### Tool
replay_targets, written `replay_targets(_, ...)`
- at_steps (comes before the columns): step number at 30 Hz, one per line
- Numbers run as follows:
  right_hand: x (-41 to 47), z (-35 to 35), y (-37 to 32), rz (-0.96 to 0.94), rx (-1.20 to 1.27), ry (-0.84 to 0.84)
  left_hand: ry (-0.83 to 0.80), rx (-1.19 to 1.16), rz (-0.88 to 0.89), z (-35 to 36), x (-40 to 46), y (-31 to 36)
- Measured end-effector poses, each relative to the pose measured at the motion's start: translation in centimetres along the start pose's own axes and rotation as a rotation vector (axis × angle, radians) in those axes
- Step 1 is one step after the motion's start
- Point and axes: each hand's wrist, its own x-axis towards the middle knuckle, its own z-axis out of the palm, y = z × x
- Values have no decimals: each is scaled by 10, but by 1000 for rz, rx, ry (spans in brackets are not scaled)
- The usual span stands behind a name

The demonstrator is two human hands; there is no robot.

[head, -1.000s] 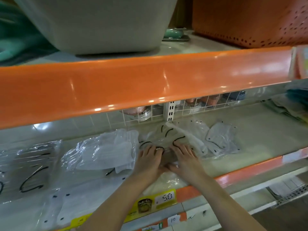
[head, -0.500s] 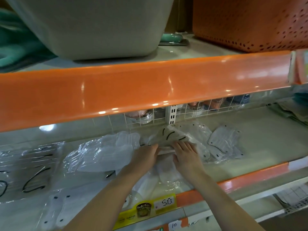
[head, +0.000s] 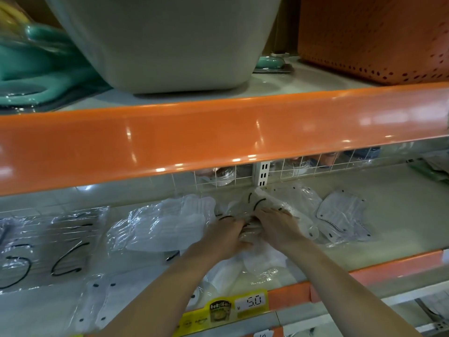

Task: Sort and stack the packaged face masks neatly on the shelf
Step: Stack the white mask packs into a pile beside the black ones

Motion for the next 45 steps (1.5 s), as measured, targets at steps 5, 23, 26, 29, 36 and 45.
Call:
replay_targets(5, -3, 6, -5, 34, -96, 85, 143, 47, -74, 16, 0, -1)
replay_targets(23, -68, 2, -45, 28, 4, 727, 745, 241, 271, 9, -43, -13)
replay_targets(26, -70, 3, -61, 27, 63, 751, 820, 273, 302, 2, -53, -18)
replay_targets(29, -66, 5, -76, 8, 97, 760, 873, 306, 303, -2, -61, -31)
replay_targets(36, -52, 7, -108, -42, 152, 750, 887, 339, 171, -10, -81, -62)
replay_targets(45, -34, 47, -130, -68, 91, 420, 399, 292, -24, 16, -108, -108)
